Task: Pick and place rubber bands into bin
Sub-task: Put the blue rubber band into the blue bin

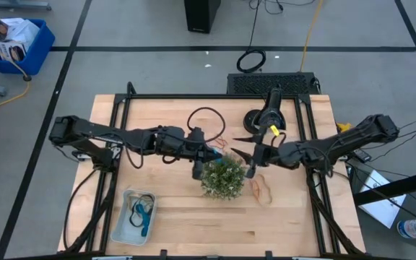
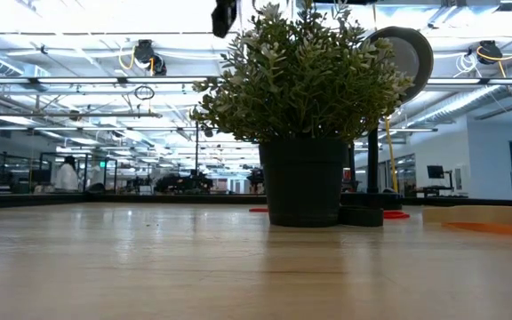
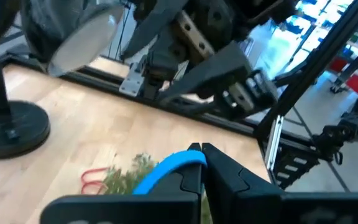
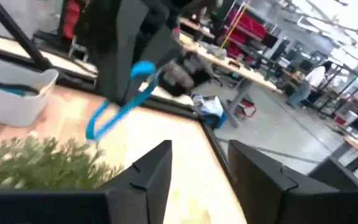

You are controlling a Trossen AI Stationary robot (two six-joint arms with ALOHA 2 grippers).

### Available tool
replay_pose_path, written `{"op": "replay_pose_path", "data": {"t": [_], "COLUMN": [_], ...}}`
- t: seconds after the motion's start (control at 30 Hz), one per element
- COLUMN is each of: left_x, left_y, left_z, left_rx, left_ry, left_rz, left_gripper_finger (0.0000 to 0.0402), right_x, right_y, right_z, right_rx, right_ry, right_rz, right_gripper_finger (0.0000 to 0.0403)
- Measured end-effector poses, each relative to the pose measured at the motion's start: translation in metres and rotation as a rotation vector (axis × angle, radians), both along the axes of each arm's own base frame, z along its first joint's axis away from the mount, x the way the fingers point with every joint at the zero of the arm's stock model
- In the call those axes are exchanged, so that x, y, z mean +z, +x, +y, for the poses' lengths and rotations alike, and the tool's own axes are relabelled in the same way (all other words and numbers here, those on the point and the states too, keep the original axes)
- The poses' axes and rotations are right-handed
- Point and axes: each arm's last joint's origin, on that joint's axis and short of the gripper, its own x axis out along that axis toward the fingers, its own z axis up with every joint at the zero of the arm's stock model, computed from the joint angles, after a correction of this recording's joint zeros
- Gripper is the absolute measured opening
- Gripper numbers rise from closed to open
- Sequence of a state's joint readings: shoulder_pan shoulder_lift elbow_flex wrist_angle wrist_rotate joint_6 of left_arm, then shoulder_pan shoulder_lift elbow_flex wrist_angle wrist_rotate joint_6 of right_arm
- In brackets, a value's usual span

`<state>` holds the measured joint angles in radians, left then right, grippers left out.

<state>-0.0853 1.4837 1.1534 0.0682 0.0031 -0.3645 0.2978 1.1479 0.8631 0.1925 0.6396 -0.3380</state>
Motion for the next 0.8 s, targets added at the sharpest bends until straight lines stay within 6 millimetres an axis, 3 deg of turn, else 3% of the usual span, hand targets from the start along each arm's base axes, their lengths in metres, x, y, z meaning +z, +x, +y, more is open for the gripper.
{"op": "replay_pose_path", "data": {"t": [0.2, 0.47, 0.8], "left_x": [0.014, 0.021, 0.001], "left_y": [-0.028, -0.076, -0.129], "left_z": [0.0, -0.009, -0.025], "left_rx": [0.001, 0.045, 0.275], "left_ry": [-0.012, -0.161, -0.326], "left_rz": [0.094, 0.322, 0.759], "left_gripper_finger": [0.0008, 0.0008, 0.0007], "right_x": [-0.004, -0.023, -0.065], "right_y": [-0.015, -0.024, -0.035], "right_z": [0.011, 0.02, 0.016], "right_rx": [0.031, 0.022, -0.029], "right_ry": [0.052, 0.161, 0.211], "right_rz": [0.072, 0.216, 0.297], "right_gripper_finger": [0.0159, 0.0158, 0.0154]}}
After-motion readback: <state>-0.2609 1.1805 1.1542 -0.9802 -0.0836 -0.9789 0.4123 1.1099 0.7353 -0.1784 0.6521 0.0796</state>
